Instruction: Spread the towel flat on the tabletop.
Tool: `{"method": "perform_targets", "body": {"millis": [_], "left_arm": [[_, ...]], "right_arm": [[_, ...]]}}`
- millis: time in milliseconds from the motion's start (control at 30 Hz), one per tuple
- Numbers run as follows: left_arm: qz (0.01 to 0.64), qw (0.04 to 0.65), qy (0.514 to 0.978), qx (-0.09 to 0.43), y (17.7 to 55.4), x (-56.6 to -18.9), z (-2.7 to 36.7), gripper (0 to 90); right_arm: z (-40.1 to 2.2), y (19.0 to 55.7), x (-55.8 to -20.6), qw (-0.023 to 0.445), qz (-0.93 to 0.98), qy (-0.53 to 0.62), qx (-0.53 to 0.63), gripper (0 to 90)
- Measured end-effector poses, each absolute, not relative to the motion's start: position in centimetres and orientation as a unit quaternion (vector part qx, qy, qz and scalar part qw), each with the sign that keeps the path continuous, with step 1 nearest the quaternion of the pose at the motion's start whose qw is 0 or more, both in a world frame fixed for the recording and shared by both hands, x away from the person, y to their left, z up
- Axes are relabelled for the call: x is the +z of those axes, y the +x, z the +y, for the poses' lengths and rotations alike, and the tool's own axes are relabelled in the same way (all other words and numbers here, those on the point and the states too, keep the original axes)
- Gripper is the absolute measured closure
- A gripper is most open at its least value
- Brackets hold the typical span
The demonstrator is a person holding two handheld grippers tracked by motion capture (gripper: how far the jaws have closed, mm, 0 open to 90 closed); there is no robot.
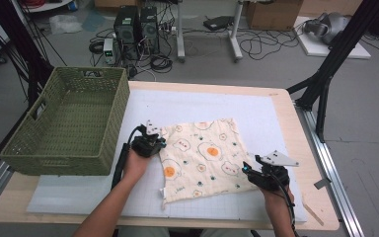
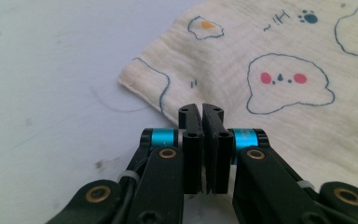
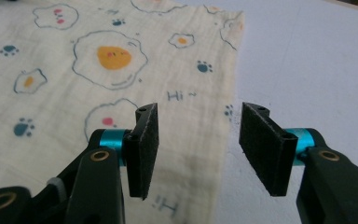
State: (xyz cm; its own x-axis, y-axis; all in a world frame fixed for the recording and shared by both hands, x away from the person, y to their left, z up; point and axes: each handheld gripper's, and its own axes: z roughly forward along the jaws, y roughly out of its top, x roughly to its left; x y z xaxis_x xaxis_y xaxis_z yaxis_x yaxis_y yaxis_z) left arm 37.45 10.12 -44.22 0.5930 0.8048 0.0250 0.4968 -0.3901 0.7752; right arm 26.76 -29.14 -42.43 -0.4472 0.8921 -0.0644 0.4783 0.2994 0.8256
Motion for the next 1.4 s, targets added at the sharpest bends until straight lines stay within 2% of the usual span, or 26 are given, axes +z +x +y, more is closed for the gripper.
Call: {"method": "perform_targets", "body": {"millis": [100,300,333,433,533,600,667,767,933,1000,1100,1267,1400], "left_arm": [[0.414,0.377,0.802,0.209,37.7,-44.1,11.3,86.3],[0.421,0.377,0.798,0.207,37.8,-44.2,12.2,86.1],[0.423,0.377,0.798,0.207,37.9,-44.3,12.2,86.0],[0.426,0.376,0.797,0.203,38.0,-44.4,12.3,85.7],[0.424,0.374,0.799,0.204,38.0,-44.6,12.3,85.1],[0.432,0.374,0.794,0.207,38.1,-44.6,12.3,80.4],[0.444,0.374,0.787,0.208,38.2,-44.6,12.6,65.5],[0.456,0.383,0.777,0.204,38.4,-44.7,12.7,51.3],[0.461,0.413,0.758,0.205,38.6,-44.4,12.7,50.2],[0.465,0.424,0.752,0.197,38.9,-44.4,12.5,50.6],[0.465,0.424,0.755,0.186,39.5,-44.2,12.0,51.4],[0.457,0.404,0.770,0.190,40.5,-44.0,10.8,52.6],[0.454,0.378,0.783,0.197,40.8,-44.7,10.4,57.3]], "right_arm": [[-28.8,27.2,-42.8,0.262,0.768,0.449,0.375,50.0],[-27.6,28.9,-44.4,0.219,0.796,0.438,0.356,63.7],[-27.4,29.1,-44.6,0.214,0.804,0.433,0.347,66.6],[-27.1,28.9,-44.6,0.208,0.817,0.413,0.345,83.1],[-27.1,28.6,-44.4,0.202,0.824,0.407,0.338,86.8],[-27.4,28.3,-44.3,0.191,0.826,0.409,0.338,87.0],[-27.7,27.7,-44.2,0.184,0.828,0.408,0.337,87.0],[-27.9,26.2,-43.9,0.181,0.837,0.400,0.326,86.9],[-28.3,23.9,-43.6,0.168,0.845,0.390,0.325,85.8],[-28.4,23.9,-43.4,0.170,0.841,0.386,0.339,80.2],[-28.4,24.7,-42.9,0.189,0.827,0.393,0.355,69.0],[-28.4,26.6,-42.4,0.215,0.809,0.405,0.369,57.2],[-28.1,28.4,-42.4,0.221,0.802,0.410,0.373,55.7]]}}
